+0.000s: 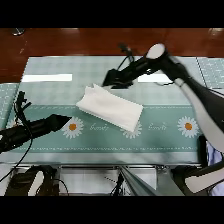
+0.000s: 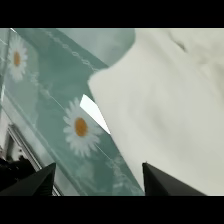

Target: Fold the shirts.

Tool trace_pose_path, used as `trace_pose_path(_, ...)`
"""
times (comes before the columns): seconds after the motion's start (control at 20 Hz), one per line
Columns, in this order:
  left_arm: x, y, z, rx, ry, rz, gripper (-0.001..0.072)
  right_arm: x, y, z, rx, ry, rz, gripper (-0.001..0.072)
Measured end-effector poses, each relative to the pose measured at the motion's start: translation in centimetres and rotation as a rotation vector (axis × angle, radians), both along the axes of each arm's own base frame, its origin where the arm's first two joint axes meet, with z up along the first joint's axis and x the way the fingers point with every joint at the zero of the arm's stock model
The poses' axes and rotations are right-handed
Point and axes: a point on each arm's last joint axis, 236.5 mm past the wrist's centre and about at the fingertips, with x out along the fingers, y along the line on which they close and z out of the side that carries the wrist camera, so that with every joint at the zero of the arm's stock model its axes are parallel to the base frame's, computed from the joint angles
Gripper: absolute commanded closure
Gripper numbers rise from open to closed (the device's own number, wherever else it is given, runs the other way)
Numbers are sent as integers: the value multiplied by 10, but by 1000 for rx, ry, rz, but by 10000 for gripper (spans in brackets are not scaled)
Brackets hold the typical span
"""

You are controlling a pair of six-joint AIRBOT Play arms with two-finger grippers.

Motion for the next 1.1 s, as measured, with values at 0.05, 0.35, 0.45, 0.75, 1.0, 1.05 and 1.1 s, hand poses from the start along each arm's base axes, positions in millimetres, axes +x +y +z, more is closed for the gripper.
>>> trace_pose_path(0.05,0,0,-1,1,2,0,683,-5,-34,6,-70,-14,4,96)
trace_pose_path(0.35,-1,0,-3,4,2,-2,684,-71,-188,-21,-363,-25,-438,96)
trace_pose_path(0.45,0,0,-3,4,2,-2,684,-101,-201,-62,-328,48,-625,96)
trace_pose_path(0.75,4,3,-7,6,9,13,684,-134,-172,-134,-111,262,-783,96)
trace_pose_path(1.0,6,4,-12,4,32,19,684,-114,-135,-149,-26,360,-677,96)
trace_pose_path(1.05,6,4,-13,3,34,19,684,-109,-124,-151,-19,373,-643,107)
trace_pose_path(1.1,7,4,-13,3,35,21,684,-105,-115,-153,-19,373,-611,271)
